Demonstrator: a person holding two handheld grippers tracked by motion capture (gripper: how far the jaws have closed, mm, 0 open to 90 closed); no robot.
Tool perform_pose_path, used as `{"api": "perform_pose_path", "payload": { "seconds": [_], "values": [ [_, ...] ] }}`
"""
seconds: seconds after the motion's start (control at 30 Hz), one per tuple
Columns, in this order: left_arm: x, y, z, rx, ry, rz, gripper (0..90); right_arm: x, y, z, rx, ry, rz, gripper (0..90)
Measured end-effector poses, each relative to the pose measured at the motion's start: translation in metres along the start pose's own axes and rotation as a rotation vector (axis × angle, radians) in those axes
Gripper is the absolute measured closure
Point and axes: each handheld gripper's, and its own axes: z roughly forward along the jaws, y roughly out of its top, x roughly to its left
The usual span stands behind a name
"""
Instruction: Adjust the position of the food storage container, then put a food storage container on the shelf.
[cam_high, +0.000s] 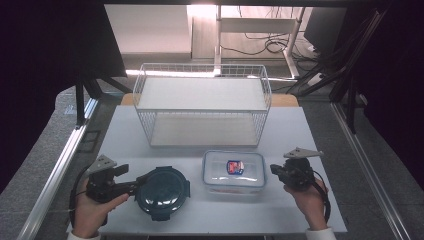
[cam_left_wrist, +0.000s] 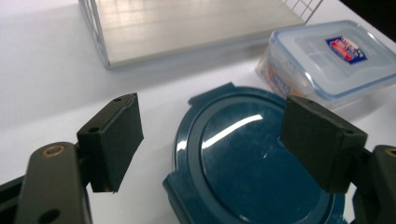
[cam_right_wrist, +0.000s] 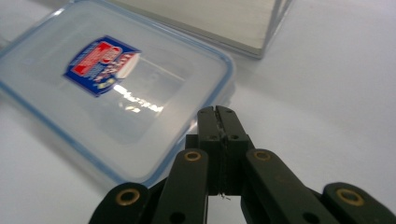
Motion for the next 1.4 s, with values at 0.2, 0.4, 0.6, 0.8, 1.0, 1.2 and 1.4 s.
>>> {"api": "perform_pose_path", "payload": {
  "seconds": [0.2, 0.4, 0.6, 0.8, 1.0, 1.2, 1.4],
  "values": [
    [-0.006, 0.003, 0.003, -0.008, -0.009, 0.012, 19.9, 0.0, -0.006, -0.008, -0.024, 0.061, 0.027, 66.2],
    [-0.013, 0.004, 0.007, 0.027, 0.001, 0.015, 19.3, -0.003, -0.008, -0.013, -0.093, 0.063, 0.116, 30.7],
    [-0.017, 0.004, 0.006, 0.03, 0.002, 0.003, 16.5, -0.001, -0.008, -0.015, -0.113, 0.079, 0.122, 20.5],
    [-0.021, 0.007, 0.003, 0.02, -0.012, -0.019, 14.3, 0.0, -0.007, -0.016, -0.123, 0.1, 0.112, 18.9],
    [-0.03, 0.018, 0.006, 0.025, -0.073, -0.059, 10.2, -0.001, -0.006, -0.017, -0.124, 0.139, 0.126, 18.5],
    [-0.048, 0.036, 0.02, 0.066, -0.137, -0.049, 7.1, -0.004, -0.002, -0.018, -0.134, 0.168, 0.151, 15.2],
    [-0.055, 0.058, 0.045, 0.114, -0.231, -0.113, 6.3, -0.006, 0.002, -0.014, -0.125, 0.175, 0.168, 14.0]
  ]
}}
